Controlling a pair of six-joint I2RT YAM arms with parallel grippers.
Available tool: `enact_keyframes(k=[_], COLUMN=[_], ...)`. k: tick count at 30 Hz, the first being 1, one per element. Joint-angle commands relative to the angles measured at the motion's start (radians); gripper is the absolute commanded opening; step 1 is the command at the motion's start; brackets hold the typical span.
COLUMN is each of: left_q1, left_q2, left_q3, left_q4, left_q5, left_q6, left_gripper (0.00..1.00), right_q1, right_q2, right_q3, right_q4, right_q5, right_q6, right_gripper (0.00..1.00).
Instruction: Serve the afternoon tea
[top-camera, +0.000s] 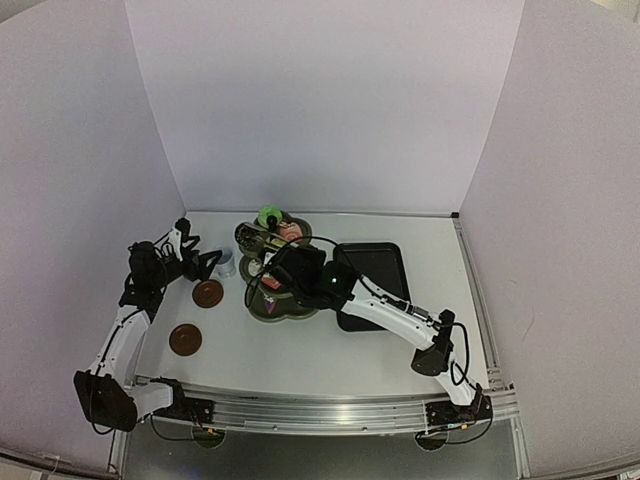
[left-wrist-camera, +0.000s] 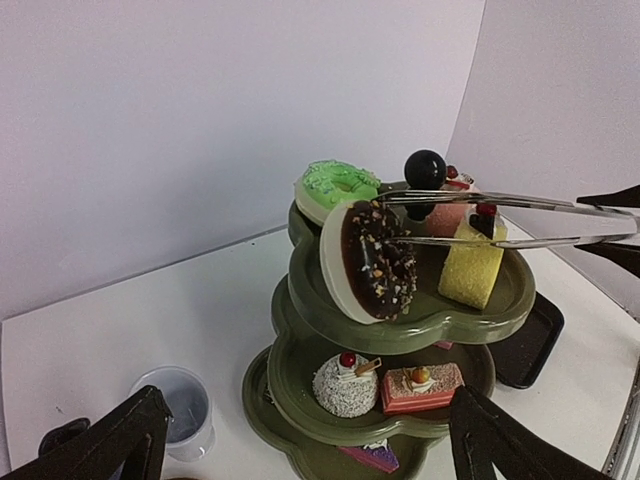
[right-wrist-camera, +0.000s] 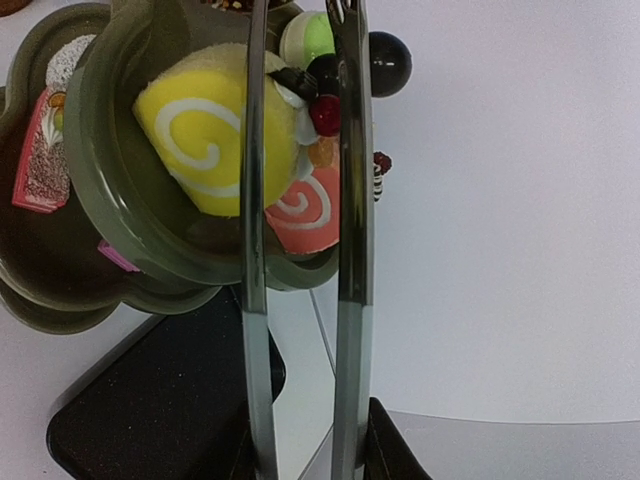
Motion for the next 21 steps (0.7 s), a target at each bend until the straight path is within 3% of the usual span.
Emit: enact_keyframes(k=[1,15,21], left_q1=[0.002,0.002,0.003], left_q2=[0.022,0.062,0.054], left_q3=[0.076,0.095,0.085], left_q4=[0.064,0.071,0.064], left_q5=[0.048,0.054,0.047], left_q6=[0.010,0.005,0.010], left_gripper=[0.98,0.98,0.98], right_q1=[0.006,0.007,0.007], right_q2=[-0.100,-0.091,-0.095], right_q3=[-0.018,-0.006,0.066], right_q4=[0.020,0.020,0.020], right_q5=[0.014,0.030,-0.042], right_q6=[0.022,0.011,0.087], right_gripper=[0.29,0.30,0.30])
